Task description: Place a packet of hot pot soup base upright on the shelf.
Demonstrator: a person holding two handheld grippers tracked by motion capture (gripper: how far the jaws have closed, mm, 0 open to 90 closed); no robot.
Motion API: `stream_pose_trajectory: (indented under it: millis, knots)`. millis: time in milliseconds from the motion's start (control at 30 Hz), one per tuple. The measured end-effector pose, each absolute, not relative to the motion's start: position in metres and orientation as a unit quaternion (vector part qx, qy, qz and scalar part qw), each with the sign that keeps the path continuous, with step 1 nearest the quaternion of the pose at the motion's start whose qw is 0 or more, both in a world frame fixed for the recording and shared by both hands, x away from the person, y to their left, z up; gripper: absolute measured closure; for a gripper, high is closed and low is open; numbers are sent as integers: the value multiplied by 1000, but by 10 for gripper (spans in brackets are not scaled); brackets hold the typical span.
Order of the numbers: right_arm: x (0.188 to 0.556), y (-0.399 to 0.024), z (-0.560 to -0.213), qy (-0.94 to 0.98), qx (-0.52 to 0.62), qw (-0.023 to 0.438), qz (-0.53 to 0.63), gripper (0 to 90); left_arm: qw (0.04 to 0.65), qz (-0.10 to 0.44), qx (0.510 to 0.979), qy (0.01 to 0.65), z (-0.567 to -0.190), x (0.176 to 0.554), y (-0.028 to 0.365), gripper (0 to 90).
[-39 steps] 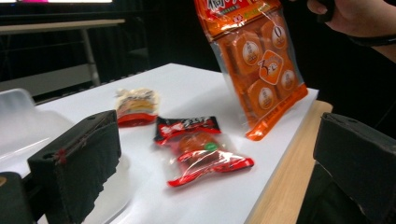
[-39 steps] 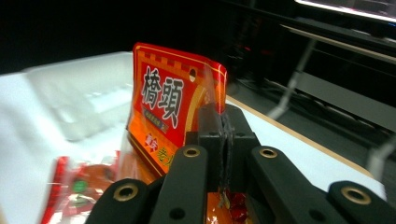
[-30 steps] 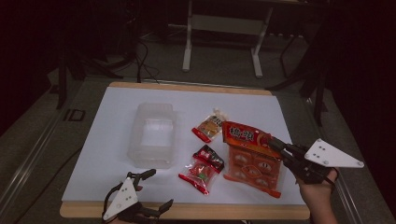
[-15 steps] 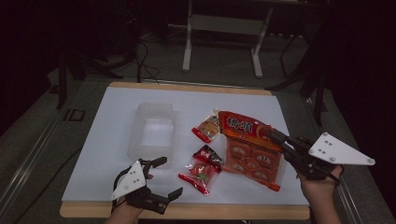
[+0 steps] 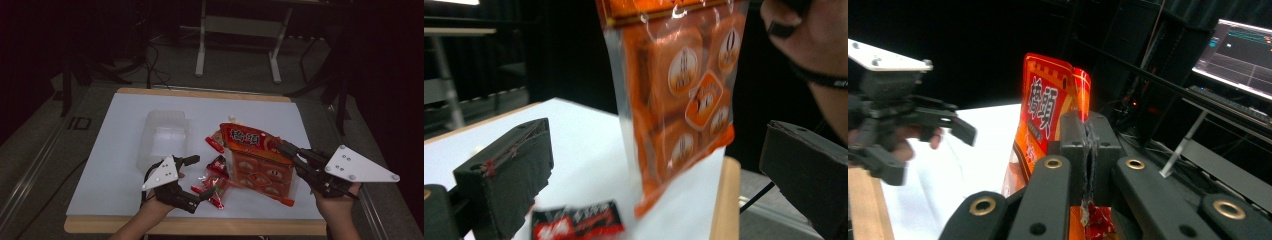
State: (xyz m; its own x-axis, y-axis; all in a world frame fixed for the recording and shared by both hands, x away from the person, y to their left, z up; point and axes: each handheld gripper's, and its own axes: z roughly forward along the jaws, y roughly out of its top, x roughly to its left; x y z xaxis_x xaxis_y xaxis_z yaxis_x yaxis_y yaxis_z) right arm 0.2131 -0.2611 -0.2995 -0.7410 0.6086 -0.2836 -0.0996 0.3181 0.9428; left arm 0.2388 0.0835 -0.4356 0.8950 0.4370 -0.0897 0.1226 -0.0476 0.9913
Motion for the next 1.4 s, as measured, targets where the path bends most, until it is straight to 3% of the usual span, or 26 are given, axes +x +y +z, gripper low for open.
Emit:
stream_pose_trajectory:
  millis: [233,333,467,667,767,867,900,933,1100,1400]
  knots:
    - [211,-253,-296,753,156,308,560,882,677,99,710,169,-426,259,68,13]
    - [211,-250,-295,753,151,305,563,883,688,77,701,168,-424,271,64,64]
    - [211,-246,-296,753,147,302,566,882,687,59,707,153,-423,281,55,70]
    - [214,-245,-298,754,148,293,569,882,693,10,711,122,-426,290,41,230]
    - [215,-246,-299,754,148,294,568,882,690,-11,717,95,-430,292,35,409]
    - [215,-246,-300,755,149,294,567,882,697,-26,710,98,-434,294,33,484]
    - [216,-248,-300,753,152,293,569,882,697,-30,709,99,-434,294,32,576]
    - [217,-249,-300,753,152,292,569,882,696,-31,710,99,-434,294,31,607]
    - [220,-255,-302,751,163,292,570,881,686,-2,723,83,-430,288,24,701]
    - [223,-264,-303,742,176,300,573,872,676,-16,728,110,-420,284,22,714]
